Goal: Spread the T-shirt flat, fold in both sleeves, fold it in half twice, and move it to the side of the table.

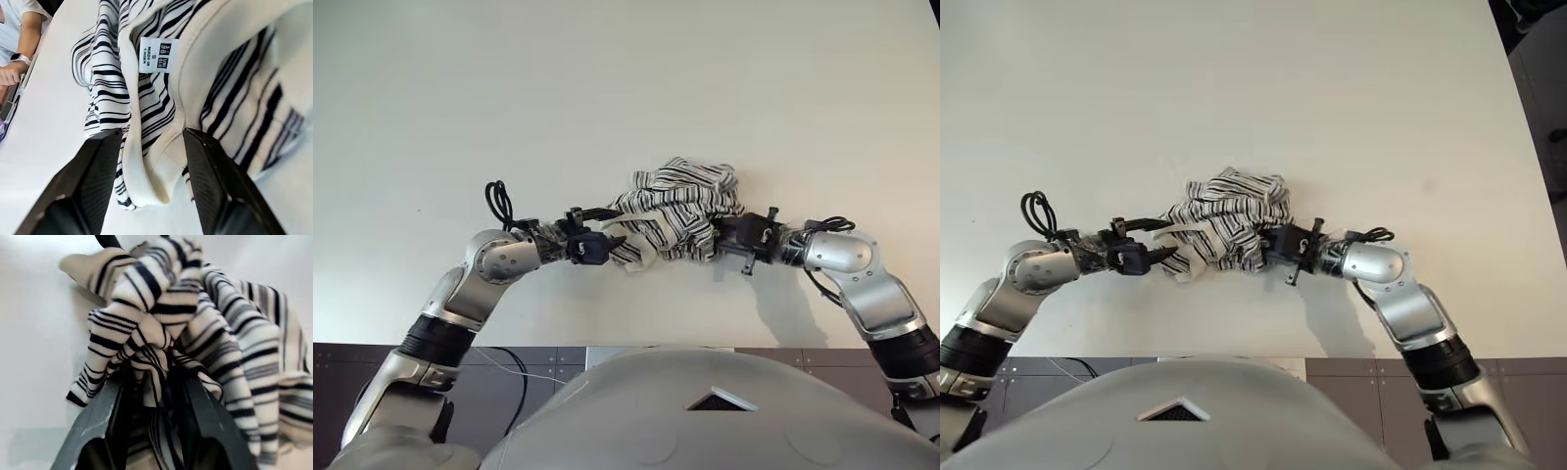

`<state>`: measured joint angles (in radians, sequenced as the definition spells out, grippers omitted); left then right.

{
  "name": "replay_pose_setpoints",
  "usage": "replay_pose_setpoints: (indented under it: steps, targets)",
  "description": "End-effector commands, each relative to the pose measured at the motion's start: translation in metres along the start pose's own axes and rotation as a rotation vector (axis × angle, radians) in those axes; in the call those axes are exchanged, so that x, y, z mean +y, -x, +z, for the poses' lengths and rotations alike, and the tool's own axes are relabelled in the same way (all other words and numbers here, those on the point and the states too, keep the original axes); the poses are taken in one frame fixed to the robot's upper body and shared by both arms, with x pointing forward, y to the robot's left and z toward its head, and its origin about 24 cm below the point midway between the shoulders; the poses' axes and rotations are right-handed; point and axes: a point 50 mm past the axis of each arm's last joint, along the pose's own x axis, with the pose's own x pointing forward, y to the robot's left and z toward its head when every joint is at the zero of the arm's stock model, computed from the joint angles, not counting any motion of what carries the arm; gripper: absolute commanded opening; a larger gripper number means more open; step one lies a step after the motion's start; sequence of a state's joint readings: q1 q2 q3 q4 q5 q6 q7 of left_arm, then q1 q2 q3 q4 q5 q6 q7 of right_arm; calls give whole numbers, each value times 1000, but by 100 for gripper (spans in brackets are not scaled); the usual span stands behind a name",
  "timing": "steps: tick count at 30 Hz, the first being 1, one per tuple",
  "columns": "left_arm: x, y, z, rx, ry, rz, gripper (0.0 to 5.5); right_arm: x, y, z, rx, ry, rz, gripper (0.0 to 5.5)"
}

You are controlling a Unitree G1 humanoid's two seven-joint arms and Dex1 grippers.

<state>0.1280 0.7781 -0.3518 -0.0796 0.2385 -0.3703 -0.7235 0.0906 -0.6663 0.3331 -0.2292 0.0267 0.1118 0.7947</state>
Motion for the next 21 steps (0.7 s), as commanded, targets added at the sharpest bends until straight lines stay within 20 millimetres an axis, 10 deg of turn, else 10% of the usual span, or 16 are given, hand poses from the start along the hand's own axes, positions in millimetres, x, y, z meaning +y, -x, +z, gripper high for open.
replay_pose_setpoints:
  steps: [1,7,13,21]
  targets:
    - [-45,21,-6,111,130,-266,230,-44,7,6,-26,35,-227,135]
    - [-25,20,15,31,277,-212,230,-76,-8,18,-103,122,-349,135]
    - [-19,15,4,77,337,-107,230,7,26,43,-268,-155,285,135]
    - [-26,8,17,47,351,-125,230,28,-44,38,-192,-107,193,135]
